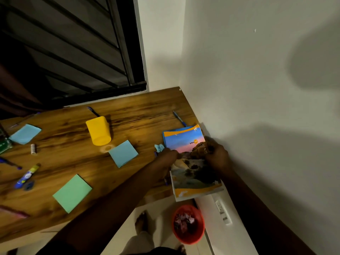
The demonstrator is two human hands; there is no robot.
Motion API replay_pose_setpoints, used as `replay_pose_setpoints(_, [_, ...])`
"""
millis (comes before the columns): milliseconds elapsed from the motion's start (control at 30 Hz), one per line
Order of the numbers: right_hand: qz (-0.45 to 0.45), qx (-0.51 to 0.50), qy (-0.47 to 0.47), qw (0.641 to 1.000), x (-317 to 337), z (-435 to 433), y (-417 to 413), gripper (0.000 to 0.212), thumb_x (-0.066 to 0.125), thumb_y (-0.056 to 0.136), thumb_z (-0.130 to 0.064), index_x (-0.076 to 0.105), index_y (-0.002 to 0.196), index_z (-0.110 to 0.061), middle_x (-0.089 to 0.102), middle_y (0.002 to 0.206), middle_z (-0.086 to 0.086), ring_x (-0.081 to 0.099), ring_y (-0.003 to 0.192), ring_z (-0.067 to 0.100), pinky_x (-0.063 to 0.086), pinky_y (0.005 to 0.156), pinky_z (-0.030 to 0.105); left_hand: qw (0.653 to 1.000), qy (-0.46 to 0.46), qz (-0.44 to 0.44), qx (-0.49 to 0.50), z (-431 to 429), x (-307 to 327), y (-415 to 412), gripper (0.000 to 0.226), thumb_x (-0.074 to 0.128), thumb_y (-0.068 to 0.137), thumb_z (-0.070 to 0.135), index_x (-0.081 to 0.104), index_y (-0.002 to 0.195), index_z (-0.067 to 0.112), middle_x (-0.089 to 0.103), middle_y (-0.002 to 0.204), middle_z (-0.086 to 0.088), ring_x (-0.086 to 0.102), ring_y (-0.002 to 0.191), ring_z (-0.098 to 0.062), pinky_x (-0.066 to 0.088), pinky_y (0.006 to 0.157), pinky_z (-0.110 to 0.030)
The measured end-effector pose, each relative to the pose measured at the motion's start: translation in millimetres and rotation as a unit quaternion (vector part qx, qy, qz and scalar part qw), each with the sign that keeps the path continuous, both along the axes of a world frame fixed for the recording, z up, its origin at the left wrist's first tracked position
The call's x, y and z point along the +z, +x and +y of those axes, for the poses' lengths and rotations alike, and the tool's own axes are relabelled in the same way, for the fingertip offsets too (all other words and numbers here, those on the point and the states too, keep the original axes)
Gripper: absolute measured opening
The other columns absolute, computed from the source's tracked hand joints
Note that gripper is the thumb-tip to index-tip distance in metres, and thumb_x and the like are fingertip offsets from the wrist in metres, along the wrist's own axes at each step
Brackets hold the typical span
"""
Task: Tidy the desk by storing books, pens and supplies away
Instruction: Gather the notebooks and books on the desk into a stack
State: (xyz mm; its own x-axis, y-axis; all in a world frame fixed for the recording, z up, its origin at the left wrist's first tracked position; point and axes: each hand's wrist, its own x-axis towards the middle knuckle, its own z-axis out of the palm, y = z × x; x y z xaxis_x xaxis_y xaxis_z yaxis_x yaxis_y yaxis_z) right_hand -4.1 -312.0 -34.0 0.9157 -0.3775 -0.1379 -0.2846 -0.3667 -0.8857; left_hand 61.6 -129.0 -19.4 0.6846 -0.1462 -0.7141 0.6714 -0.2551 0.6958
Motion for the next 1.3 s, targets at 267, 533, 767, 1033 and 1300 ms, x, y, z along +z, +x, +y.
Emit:
replay_pose_setpoints(267, [0.058,-0.029,-0.084,0.994,-21,10,-4,0.031,0.061,0.095,-0.011,0.065,0.121,-0.027,0.073,0.106,-0.006,0.070,0.101,0.017,0.057,0.096,0.043,0.999,0.024,-0.026,-0.022,-3,-10,-6,0.047,0.063,0.078,0.021,0.057,0.121,0.004,0.062,0.123,-0.020,0.063,0.113,-0.038,0.055,0.099,-0.050])
replay_pose_setpoints(533, [0.044,0.030,-0.126,0.991,-8,38,-1,0.044,0.065,0.094,-0.024,0.059,0.137,-0.022,0.068,0.118,-0.004,0.065,0.107,0.014,0.054,0.091,0.030,0.990,0.031,-0.136,-0.002,8,7,-22,0.067,0.064,0.096,0.019,0.034,0.156,0.021,0.033,0.162,-0.003,0.042,0.143,-0.026,0.043,0.111,-0.036])
replay_pose_setpoints(767, [-0.002,0.073,-0.027,0.997,20,99,9,0.040,0.072,0.095,-0.029,0.063,0.134,-0.022,0.063,0.124,-0.011,0.060,0.116,0.010,0.051,0.088,0.022,0.972,-0.001,-0.227,0.057,61,26,-33,0.033,0.063,0.098,0.020,0.062,0.131,0.025,0.063,0.134,0.002,0.061,0.119,-0.015,0.054,0.092,-0.031])
replay_pose_setpoints(1033, [-0.052,0.195,0.001,0.979,42,231,23,0.020,0.071,0.096,-0.027,0.072,0.115,-0.026,0.072,0.113,-0.018,0.065,0.099,-0.012,0.047,0.082,0.006,0.952,-0.012,-0.266,0.151,191,42,-47,0.020,0.067,0.096,0.016,0.071,0.115,0.019,0.072,0.117,0.003,0.066,0.107,-0.008,0.052,0.087,-0.025])
replay_pose_setpoints(1300, [-0.063,0.267,0.011,0.962,54,392,28,0.016,0.074,0.093,-0.026,0.074,0.109,-0.024,0.073,0.103,-0.016,0.064,0.092,-0.011,0.050,0.087,0.018,0.921,0.016,-0.276,0.274,367,50,-80,0.017,0.066,0.095,0.010,0.070,0.109,0.020,0.070,0.102,0.013,0.065,0.097,-0.007,0.051,0.087,-0.028])
